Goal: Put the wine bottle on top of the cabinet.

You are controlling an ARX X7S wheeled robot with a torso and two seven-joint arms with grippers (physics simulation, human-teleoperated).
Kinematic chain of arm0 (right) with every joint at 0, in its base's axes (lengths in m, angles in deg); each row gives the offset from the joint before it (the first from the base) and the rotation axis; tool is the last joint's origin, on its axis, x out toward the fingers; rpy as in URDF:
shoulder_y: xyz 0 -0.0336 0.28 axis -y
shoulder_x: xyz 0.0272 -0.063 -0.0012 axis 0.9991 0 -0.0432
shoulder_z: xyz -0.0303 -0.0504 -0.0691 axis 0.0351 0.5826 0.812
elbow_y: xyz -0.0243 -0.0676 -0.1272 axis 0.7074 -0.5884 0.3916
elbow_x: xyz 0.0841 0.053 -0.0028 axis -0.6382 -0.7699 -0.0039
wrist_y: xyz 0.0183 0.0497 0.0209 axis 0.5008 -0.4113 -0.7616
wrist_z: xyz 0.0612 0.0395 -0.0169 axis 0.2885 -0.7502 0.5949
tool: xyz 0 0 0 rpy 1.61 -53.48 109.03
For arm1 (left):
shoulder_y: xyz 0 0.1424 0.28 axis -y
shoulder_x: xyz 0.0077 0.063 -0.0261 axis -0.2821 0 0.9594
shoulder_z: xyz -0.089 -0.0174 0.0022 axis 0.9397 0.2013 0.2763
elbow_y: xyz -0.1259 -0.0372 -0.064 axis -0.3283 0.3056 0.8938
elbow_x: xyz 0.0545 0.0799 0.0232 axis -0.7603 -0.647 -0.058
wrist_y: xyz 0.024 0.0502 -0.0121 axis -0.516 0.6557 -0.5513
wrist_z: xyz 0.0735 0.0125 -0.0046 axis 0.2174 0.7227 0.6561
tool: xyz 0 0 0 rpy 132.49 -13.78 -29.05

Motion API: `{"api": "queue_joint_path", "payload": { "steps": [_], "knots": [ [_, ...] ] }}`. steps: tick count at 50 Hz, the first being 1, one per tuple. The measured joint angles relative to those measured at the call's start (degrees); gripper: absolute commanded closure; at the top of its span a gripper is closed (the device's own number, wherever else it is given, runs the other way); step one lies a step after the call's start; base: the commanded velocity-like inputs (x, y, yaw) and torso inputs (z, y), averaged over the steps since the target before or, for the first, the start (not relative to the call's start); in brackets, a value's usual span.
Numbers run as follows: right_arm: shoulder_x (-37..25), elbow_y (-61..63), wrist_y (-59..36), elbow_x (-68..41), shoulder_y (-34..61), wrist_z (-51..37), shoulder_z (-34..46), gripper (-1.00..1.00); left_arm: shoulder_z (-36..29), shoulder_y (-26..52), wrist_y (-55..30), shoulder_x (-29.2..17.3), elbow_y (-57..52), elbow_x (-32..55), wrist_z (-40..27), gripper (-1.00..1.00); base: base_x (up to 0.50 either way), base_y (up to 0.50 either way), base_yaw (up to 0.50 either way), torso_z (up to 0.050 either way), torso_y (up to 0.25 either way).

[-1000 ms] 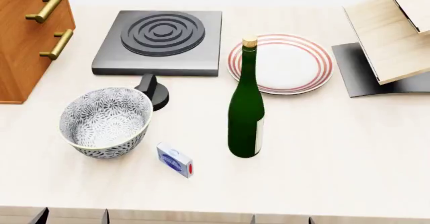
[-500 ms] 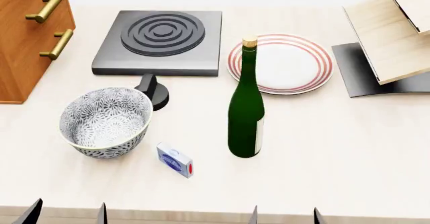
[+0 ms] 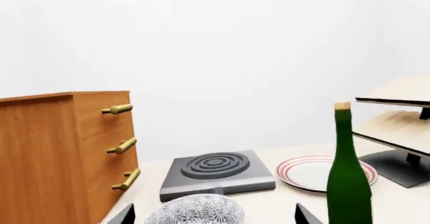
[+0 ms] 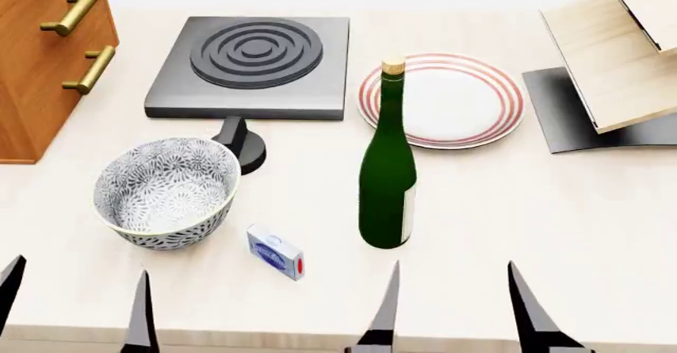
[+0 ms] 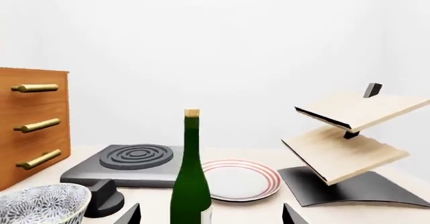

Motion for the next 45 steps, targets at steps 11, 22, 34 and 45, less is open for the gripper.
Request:
{"api": "queue_joint_path", "payload": {
  "steps": [11,22,34,45],
  "knots": [
    [-1.0,9.3,-6.0,-0.7,1.0,-1.1,0.3,-1.0,-1.6,0.9,-6.7,-0.7,-10.8,-2.0,-0.6,-1.0,0.0,0.0,0.0,0.0,0.0],
    [-1.9,16.8,-11.3,-1.8,2.4,-2.1,0.6,-1.0,-2.9,2.3,-12.4,-0.9,-18.9,-2.9,-0.9,-1.0,0.0,0.0,0.0,0.0,0.0],
    [-2.7,20.0,-14.2,-2.4,3.7,-3.3,1.5,-1.0,-3.7,3.0,-15.1,-1.2,-22.5,-3.1,-1.3,-1.0,0.0,0.0,0.0,0.0,0.0],
    [-3.5,20.8,-16.3,-2.9,4.7,-3.9,2.8,-1.0,-3.9,3.4,-15.9,-1.5,-23.4,-3.0,-1.6,-1.0,0.0,0.0,0.0,0.0,0.0]
  ]
}}
